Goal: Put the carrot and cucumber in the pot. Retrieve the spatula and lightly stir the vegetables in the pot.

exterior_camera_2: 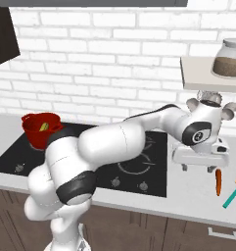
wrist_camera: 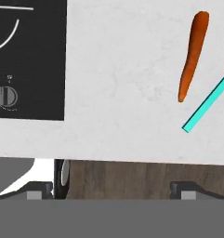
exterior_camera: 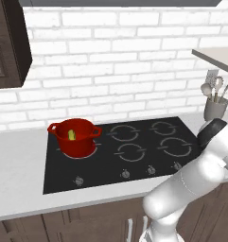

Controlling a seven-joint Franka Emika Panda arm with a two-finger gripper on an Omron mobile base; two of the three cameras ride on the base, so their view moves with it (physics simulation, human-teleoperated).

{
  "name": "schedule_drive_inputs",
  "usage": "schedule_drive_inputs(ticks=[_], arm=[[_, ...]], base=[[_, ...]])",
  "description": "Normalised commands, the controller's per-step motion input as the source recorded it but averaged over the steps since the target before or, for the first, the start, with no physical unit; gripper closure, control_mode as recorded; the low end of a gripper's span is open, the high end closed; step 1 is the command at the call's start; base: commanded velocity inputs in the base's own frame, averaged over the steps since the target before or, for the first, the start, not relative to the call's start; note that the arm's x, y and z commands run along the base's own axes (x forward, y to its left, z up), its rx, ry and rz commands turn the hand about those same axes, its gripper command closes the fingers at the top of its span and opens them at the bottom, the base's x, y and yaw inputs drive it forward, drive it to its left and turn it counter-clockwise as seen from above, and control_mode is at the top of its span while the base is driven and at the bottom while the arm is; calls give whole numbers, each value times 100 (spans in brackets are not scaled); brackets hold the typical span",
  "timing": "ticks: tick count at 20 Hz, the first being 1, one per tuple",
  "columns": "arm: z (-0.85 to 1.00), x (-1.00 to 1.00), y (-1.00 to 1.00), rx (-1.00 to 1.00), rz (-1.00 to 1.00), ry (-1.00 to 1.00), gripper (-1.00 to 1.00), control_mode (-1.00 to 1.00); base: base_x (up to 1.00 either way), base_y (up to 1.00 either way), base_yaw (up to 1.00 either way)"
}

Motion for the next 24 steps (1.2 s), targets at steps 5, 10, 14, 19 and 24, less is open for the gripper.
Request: schedule_drive_inputs(ticks=[5,10,14,19,24], arm=[[-9,40,-31,0,0,0,-100,-100],[-29,34,-21,0,0,0,-100,-100],[-28,19,-38,0,0,0,-100,-100],[-37,26,-22,0,0,0,-100,-100],[-42,29,-20,0,0,0,-100,-100]], base=[[0,0,0],[0,0,0],[0,0,0],[0,0,0],[0,0,0]])
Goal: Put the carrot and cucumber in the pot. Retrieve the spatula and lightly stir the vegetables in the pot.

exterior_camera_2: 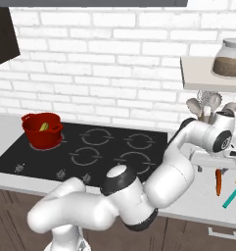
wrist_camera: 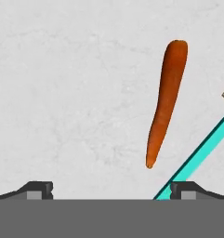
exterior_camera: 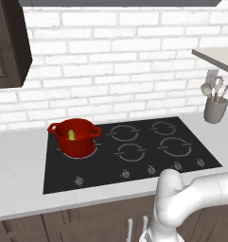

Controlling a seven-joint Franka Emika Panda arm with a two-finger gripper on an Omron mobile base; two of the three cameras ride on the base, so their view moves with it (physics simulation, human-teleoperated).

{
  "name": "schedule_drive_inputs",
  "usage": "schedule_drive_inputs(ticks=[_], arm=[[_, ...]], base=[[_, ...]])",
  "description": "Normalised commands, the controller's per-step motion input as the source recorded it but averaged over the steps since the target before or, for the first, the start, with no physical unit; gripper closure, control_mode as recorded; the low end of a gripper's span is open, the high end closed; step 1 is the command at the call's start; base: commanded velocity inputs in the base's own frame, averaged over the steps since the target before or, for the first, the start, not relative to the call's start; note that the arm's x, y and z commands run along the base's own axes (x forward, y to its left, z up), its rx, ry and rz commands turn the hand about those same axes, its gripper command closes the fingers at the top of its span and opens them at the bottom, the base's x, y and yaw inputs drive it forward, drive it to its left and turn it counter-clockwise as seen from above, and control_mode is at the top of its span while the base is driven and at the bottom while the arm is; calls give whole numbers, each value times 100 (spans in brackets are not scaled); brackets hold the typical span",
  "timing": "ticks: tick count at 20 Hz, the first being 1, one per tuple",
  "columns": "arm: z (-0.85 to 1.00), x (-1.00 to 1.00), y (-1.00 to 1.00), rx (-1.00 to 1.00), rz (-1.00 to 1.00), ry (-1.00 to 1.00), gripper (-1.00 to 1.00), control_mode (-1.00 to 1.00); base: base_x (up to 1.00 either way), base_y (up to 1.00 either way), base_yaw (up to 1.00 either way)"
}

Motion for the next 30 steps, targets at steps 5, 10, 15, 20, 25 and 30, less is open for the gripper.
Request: schedule_drive_inputs(ticks=[5,10,15,20,25,30], arm=[[-42,25,-18,0,0,0,-100,-100],[-31,-9,-4,0,4,-7,-100,-100],[-34,-23,0,0,7,-18,-100,-100],[-22,-38,14,-9,2,-35,-100,-100],[-22,-31,18,-26,0,-51,-100,-100],[-12,29,20,-15,0,-19,-100,-100]], base=[[0,0,0],[0,0,0],[0,0,0],[0,0,0],[0,0,0],[0,0,0]])
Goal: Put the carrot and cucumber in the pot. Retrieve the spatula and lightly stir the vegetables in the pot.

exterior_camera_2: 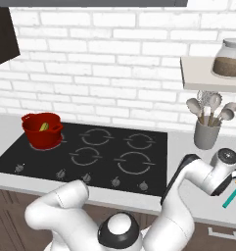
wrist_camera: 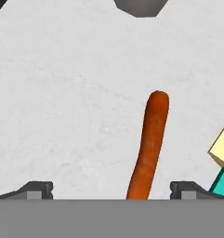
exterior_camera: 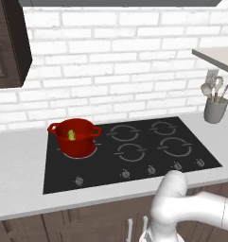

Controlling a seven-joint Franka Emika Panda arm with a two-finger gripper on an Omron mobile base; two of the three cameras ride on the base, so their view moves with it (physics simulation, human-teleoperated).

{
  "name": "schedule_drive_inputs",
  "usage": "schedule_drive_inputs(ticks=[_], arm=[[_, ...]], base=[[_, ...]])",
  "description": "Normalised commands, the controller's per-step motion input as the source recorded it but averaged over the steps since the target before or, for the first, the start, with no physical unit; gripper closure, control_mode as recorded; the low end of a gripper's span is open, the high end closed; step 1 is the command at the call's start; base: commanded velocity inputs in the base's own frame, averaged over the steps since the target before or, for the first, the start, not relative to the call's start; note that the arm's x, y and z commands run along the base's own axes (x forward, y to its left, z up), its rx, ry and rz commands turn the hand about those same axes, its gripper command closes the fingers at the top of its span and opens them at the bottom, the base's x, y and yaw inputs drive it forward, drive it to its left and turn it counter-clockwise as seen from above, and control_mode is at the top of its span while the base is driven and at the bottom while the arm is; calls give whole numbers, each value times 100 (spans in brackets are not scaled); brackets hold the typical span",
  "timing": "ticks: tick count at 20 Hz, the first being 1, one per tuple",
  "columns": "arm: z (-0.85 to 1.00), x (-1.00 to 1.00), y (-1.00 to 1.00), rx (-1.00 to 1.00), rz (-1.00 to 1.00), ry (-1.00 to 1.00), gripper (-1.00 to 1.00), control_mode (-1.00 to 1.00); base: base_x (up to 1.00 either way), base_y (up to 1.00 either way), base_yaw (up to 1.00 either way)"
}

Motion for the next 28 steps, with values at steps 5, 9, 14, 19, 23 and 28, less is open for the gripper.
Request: schedule_drive_inputs(ticks=[5,9,14,19,23,28], arm=[[0,39,-32,8,0,11,-100,-100],[15,24,-47,14,0,19,-100,-100],[18,10,-45,13,0,12,-100,-100],[-4,8,-20,1,0,3,-100,-100],[-30,9,0,0,0,0,-100,-100],[-46,17,1,0,0,0,-100,-100]], base=[[0,0,0],[0,0,0],[0,0,0],[0,0,0],[0,0,0],[0,0,0]])
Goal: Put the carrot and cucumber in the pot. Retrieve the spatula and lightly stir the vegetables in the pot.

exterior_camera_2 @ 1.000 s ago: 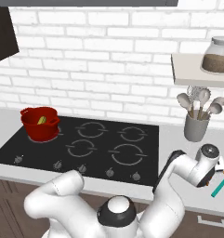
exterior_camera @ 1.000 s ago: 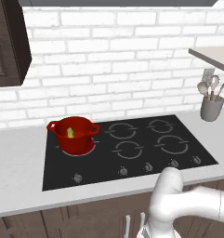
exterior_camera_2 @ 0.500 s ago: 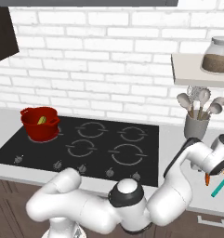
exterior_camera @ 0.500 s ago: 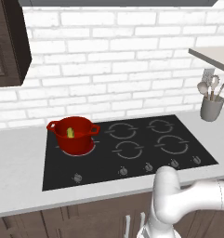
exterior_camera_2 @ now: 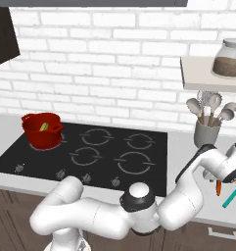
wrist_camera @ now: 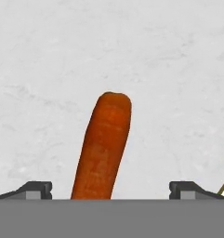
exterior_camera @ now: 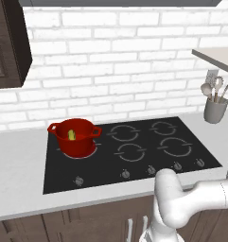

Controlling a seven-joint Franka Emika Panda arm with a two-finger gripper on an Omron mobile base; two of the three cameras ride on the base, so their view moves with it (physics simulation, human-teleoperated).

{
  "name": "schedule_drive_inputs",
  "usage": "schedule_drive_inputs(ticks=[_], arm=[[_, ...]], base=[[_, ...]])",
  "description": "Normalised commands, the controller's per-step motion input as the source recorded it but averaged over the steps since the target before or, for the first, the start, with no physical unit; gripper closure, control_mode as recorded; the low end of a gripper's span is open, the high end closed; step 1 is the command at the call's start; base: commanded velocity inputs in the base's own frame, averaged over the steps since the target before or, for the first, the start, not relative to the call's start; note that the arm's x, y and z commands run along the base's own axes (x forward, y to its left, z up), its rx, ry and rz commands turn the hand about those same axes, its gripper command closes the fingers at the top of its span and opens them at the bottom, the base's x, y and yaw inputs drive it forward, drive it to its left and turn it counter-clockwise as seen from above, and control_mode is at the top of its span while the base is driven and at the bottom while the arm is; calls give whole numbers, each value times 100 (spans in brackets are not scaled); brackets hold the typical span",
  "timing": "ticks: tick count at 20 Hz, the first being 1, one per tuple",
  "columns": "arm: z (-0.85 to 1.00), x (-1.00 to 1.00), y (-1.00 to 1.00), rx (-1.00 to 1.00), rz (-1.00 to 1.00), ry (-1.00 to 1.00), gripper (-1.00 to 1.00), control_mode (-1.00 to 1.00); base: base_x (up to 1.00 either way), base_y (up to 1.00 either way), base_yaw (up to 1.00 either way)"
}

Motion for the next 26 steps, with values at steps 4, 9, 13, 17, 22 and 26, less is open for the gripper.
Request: schedule_drive_inputs(ticks=[4,9,13,17,22,26], arm=[[-65,12,21,0,0,0,100,-100],[-47,12,33,-1,0,0,100,-100],[-50,-1,59,0,0,0,100,-100],[-27,-30,86,0,0,0,100,-100],[-2,-39,88,0,0,0,100,-100],[52,-54,75,0,0,-3,100,-100]], base=[[0,0,0],[0,0,0],[0,0,0],[0,0,0],[0,0,0],[0,0,0]])
